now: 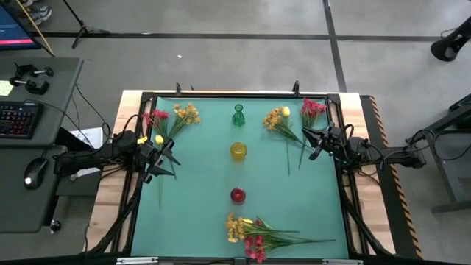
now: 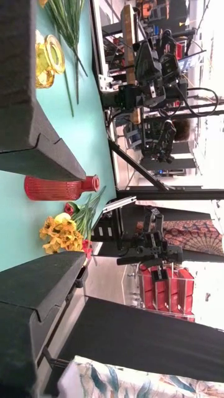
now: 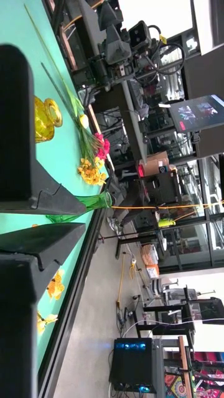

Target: Sort flowers into vase by color

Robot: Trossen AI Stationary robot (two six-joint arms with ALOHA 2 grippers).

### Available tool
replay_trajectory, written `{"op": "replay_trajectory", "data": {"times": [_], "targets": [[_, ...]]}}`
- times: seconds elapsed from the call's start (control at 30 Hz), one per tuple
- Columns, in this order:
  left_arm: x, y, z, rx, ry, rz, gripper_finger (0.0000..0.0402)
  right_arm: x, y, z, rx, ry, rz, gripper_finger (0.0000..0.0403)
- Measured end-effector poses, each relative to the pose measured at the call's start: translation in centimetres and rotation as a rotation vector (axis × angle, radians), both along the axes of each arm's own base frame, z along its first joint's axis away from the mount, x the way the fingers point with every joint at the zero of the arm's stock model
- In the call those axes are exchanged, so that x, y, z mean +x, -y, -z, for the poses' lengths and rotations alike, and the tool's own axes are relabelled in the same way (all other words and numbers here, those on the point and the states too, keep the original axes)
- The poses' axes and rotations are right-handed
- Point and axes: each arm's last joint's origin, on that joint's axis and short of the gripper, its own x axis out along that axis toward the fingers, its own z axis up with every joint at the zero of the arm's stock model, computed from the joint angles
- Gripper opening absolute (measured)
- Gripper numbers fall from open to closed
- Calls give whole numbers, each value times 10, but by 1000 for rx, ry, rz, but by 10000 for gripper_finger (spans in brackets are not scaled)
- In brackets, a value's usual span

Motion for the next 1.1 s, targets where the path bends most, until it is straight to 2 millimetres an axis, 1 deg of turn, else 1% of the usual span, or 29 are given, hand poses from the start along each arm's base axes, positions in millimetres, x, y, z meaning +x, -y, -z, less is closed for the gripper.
{"op": "replay_trajectory", "data": {"times": [0.67, 0.77, 0.83, 0.9, 0.97, 1.1], "targets": [[0, 0, 0, 0, 0, 0, 184, 0, 0, 0, 0, 0, 1, 20], [0, 0, 0, 0, 1, 0, 184, 0, 1, -1, -38, -16, 17, 20], [0, 0, 0, 0, 0, 0, 184, -1, 1, -4, -7, 33, 19, 20], [0, 0, 0, 0, 1, 0, 184, -2, 1, -11, 44, 141, 14, 20], [0, 0, 0, 0, 0, 0, 184, -4, 1, -20, 42, 242, -4, 20], [0, 0, 0, 0, 0, 0, 184, -2, -5, -31, -106, 300, -209, 21]]}}
